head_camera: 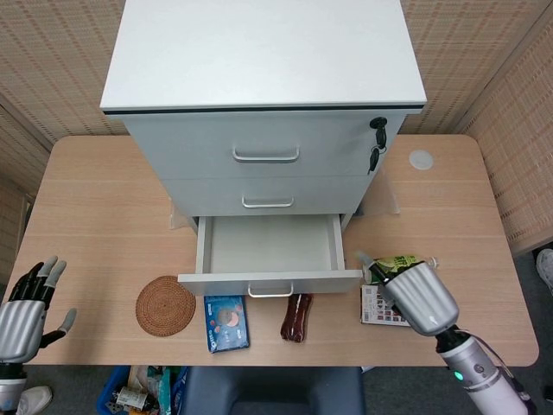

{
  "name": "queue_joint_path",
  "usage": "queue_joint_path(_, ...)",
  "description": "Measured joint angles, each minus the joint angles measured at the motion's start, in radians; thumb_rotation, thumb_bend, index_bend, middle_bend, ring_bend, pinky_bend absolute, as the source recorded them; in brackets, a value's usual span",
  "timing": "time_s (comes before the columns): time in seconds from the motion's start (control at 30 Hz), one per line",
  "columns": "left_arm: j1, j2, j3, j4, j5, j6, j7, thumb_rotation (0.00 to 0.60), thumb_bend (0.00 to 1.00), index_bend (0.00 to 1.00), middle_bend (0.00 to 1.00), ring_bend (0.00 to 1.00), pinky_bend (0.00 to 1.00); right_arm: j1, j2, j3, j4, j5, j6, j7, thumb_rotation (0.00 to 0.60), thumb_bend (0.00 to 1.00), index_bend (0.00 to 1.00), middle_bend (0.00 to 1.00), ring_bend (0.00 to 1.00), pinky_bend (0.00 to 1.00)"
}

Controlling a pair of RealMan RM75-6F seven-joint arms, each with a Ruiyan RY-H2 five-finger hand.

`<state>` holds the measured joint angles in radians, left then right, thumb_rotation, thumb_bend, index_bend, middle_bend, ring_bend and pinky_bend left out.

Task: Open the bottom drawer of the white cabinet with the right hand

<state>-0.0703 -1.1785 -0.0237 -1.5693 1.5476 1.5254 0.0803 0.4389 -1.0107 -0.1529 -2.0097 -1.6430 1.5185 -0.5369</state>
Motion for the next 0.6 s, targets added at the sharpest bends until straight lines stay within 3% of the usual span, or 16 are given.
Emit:
queue_joint_path(0.17,-0.01,-0.006,-0.007,-0.01,0.004,-0.004,0.02,0.6,0.34,0.02,0.0,0.02,0.12,-0.115,0.028,0.005,0.1,0.046,0.11,0.13,0.6,0.41,0.17,0.67,0.66,0.77)
queue_joint_path(0.4,-0.019,-0.011,-0.009,-0.026,0.004,-0.012,0.044,0.6,0.34,0.02,0.0,0.02,0.12,-0.237,0.027,0.024,0.251,0.17,0.14,0.291,0.6,0.41,0.17,0.38,0.36,0.49)
queue_joint_path(0.6,-0.021,-0.012,-0.01,-0.037,0.003,-0.013,0.055,0.6,0.34,0.02,0.0,0.02,0.12,-0.291,-0.004,0.045,0.338,0.195,0.13,0.372,0.6,0.4,0.17,0.32,0.29,0.43)
